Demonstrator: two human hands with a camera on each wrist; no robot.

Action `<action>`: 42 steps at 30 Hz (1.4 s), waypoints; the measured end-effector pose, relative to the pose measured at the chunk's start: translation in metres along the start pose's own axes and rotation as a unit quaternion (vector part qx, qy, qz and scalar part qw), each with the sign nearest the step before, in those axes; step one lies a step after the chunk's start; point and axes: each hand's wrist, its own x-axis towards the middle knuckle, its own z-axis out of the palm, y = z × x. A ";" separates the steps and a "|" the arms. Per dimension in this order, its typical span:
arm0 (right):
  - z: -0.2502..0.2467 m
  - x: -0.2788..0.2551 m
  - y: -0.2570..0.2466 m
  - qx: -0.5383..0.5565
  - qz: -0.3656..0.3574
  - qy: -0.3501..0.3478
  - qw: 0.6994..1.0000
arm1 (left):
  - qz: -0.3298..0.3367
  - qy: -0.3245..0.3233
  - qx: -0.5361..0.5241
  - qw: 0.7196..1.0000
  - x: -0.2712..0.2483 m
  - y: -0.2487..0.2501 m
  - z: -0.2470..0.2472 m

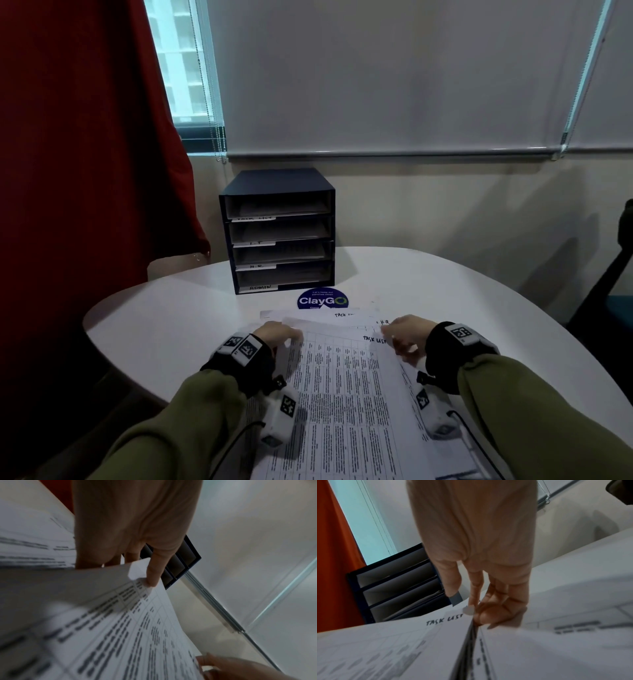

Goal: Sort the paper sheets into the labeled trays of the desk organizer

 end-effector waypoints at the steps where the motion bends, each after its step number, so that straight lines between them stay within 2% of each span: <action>1: -0.001 -0.003 0.001 0.002 -0.005 0.004 1.000 | 0.012 0.005 0.014 1.000 0.001 0.000 0.003; 5: 0.005 -0.015 0.002 0.012 -0.012 0.001 1.000 | 0.040 0.026 0.028 0.998 0.001 0.002 0.008; 8: -0.002 -0.012 -0.002 -0.019 0.004 0.013 1.000 | 0.050 0.032 0.045 0.997 0.003 0.000 0.008; 10: -0.005 -0.008 -0.011 -0.051 -0.015 0.038 0.998 | 0.061 0.040 0.011 0.997 0.008 -0.004 0.008; 13: -0.003 0.008 -0.011 -0.105 -0.044 0.038 0.993 | 0.069 0.049 -0.013 0.996 0.011 -0.009 0.009; 16: -0.004 0.002 -0.007 -0.039 -0.039 0.044 0.998 | 0.086 0.037 -0.062 0.994 0.010 -0.009 0.009; 18: -0.009 -0.002 -0.002 0.003 -0.009 0.038 0.999 | 0.095 0.015 -0.068 0.993 0.009 -0.008 0.004; 21: -0.019 -0.004 0.004 0.083 -0.001 0.015 0.996 | 0.102 -0.022 -0.103 0.989 0.006 -0.010 -0.007; 25: -0.027 -0.004 0.009 0.053 -0.030 0.008 0.998 | 0.087 -0.055 -0.159 0.982 -0.005 -0.015 -0.011; 27: -0.029 -0.004 0.012 0.071 -0.031 -0.003 0.997 | 0.081 -0.059 -0.154 0.983 -0.008 -0.017 -0.008; 30: -0.023 -0.004 0.019 0.102 -0.039 0.001 0.994 | 0.066 -0.040 -0.119 0.990 -0.005 -0.019 -0.006; 34: -0.014 -0.002 0.026 0.062 -0.032 0.008 0.998 | 0.054 -0.028 -0.063 0.996 -0.009 -0.018 -0.007; 35: -0.014 -0.002 0.028 0.045 -0.022 0.004 0.999 | 0.061 -0.010 -0.068 0.996 -0.011 -0.017 -0.008; 36: -0.014 -0.002 0.030 0.031 -0.011 0.001 0.999 | 0.071 0.037 -0.044 0.996 -0.011 -0.017 -0.012; 38: -0.016 -0.001 0.035 0.012 0.000 0.000 1.000 | 0.086 0.159 0.116 0.977 -0.010 -0.018 -0.029; 39: -0.017 0.000 0.037 0.008 0.001 -0.002 1.000 | 0.078 0.192 0.221 0.953 -0.010 -0.021 -0.041; 41: -0.019 0.000 0.038 0.012 0.001 -0.006 1.000 | 0.050 0.193 0.336 0.920 -0.009 -0.028 -0.060; 42: -0.019 0.001 0.038 0.013 0.001 -0.008 1.000 | 0.041 0.166 0.346 0.923 -0.009 -0.031 -0.067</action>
